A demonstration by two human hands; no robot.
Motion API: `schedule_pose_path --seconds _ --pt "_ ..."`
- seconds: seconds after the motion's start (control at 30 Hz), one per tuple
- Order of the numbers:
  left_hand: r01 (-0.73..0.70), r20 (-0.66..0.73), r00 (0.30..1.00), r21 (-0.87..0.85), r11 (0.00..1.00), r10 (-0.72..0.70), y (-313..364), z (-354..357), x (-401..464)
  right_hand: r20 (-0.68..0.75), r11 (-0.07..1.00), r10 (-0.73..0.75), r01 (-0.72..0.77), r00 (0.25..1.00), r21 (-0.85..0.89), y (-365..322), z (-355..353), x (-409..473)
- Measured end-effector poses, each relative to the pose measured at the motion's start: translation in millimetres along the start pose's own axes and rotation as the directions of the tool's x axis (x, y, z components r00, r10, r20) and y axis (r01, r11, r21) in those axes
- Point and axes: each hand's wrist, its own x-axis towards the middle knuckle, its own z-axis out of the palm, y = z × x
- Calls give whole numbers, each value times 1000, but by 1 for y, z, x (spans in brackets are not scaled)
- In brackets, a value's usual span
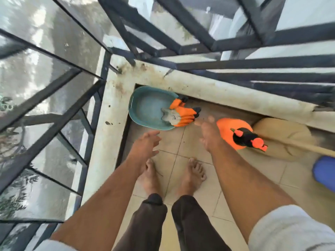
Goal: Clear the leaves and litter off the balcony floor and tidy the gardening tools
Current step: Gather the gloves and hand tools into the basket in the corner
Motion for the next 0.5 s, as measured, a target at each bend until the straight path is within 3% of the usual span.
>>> schedule_pose_path --seconds 0.07,0.13,0.2,0.27,0.4,0.5 --pt "-47 16 999 35 998 46 20 0 -24 37 999 -28 29 999 -21 -7 -4 -30" --pt "-77 -6 997 46 996 78 42 3 -54 93 977 -131 144 987 -160 -16 -12 -64" --pt "-110 -23 993 74 991 112 55 7 -80 169 844 -251 301 953 -445 -24 -15 -87" --pt "-153 -11 988 110 982 156 54 14 -92 283 663 -309 419 908 -621 -32 -12 -87" --pt "-154 78 987 161 975 143 18 26 -65 267 443 -385 430 884 -787 -44 4 -10" --pt "-193 60 981 167 967 186 -9 30 1 306 257 -411 431 859 -865 -47 22 49"
